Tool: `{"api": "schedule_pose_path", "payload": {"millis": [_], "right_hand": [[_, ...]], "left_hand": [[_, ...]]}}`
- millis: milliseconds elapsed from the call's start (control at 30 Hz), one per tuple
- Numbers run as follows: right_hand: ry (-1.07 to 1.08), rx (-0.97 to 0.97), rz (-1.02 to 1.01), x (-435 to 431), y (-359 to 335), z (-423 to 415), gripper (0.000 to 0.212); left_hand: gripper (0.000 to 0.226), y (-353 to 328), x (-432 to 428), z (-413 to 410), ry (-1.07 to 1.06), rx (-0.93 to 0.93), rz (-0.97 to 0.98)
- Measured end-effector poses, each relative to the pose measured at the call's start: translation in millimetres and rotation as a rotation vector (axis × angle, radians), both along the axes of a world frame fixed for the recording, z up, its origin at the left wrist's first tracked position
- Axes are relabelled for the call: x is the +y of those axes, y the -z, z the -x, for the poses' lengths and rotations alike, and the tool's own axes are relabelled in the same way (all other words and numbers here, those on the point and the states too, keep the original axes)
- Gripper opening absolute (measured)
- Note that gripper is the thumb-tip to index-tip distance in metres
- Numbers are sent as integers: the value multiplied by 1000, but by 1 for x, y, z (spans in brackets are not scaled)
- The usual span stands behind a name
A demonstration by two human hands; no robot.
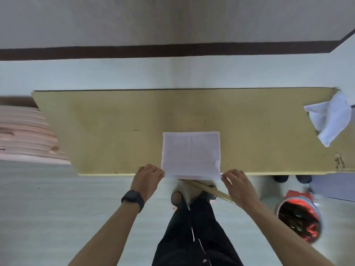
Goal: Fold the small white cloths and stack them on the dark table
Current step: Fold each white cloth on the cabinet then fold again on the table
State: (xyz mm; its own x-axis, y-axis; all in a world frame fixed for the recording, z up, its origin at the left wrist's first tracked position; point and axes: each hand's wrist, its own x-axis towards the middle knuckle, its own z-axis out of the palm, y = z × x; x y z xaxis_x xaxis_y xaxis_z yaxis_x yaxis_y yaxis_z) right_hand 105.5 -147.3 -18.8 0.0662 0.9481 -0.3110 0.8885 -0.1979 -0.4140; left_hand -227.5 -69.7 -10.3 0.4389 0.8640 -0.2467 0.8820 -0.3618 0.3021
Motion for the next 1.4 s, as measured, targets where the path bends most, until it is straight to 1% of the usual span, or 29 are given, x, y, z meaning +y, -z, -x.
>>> {"api": "schedule_pose_path", "payload": {"millis": [33, 100, 167, 200, 267, 333, 400, 533, 633, 800, 933, 1067, 1267, 1400], "right_hand": [[7, 14, 37, -5, 1, 2, 13], [33, 45, 91, -7, 2, 2, 16], [80, 87, 107, 3, 1, 1, 17], [114, 118, 104, 12, 1, 0, 17], [230, 212, 85, 38, -2, 1, 13], [382, 306, 70, 68, -6, 4, 8], [513, 378, 56, 96, -4, 6, 7], [653, 426, 54, 135, 13, 8, 15], [687, 432, 39, 148, 24, 10, 19], [685, 406, 42, 154, 35, 8, 23], [665, 351, 42, 161, 39, 6, 20], [602, 278, 19, 166, 42, 8, 15], [524, 174, 1, 167, 47, 8, 13], [528, 159, 1, 170, 50, 5, 13]], "left_hand": [[21, 2, -5, 0, -10, -3, 57], [5, 1, -8, 0, -104, -49, 131], [18, 0, 1, -1, -206, -95, 232], [21, -1, 10, -3, -280, -143, 278], [17, -3, 35, -10, -468, -291, 355], [10, 0, 61, -17, -625, -416, 394], [7, 6, 83, -24, -723, -491, 405], [15, 24, 112, -32, -834, -534, 364], [18, 36, 122, -35, -863, -526, 366], [19, 47, 126, -38, -873, -496, 379], [15, 51, 133, -40, -856, -441, 360], [17, 51, 136, -43, -814, -375, 330], [12, 56, 133, -45, -734, -290, 241], [10, 56, 132, -44, -702, -235, 213]]}}
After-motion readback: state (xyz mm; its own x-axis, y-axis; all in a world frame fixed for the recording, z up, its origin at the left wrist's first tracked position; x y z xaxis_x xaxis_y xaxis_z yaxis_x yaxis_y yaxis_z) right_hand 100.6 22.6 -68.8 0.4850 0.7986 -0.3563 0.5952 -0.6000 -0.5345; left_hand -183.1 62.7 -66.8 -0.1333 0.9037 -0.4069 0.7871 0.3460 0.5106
